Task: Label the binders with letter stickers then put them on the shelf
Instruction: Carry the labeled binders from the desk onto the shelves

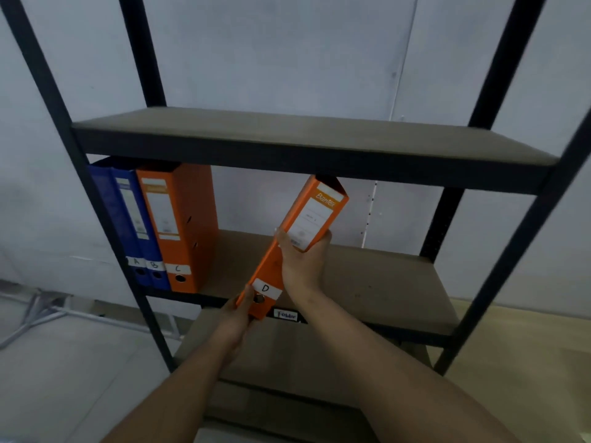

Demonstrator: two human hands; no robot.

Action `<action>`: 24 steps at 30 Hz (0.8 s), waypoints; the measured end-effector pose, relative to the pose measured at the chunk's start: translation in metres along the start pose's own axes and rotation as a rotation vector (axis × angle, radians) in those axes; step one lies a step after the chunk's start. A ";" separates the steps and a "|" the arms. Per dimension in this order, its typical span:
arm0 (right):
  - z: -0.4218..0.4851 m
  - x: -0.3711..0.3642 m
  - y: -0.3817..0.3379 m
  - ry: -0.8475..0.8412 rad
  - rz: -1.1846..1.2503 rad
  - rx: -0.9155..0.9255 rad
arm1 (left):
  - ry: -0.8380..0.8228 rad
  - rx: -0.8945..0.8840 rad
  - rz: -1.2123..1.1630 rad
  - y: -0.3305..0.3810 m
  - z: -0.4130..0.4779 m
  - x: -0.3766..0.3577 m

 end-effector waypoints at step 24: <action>0.062 -0.162 0.049 -0.241 -0.412 0.143 | 0.168 0.290 -0.049 -0.010 0.101 0.144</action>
Point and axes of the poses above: each hand's wrist, its own z-axis towards the middle knuckle, its own x-axis out of the back of the hand, y = z × x, the point moved 1 cm from there along z, towards the middle knuckle, and after that the axes turned 8 degrees about -y, right-handed, at the moved point
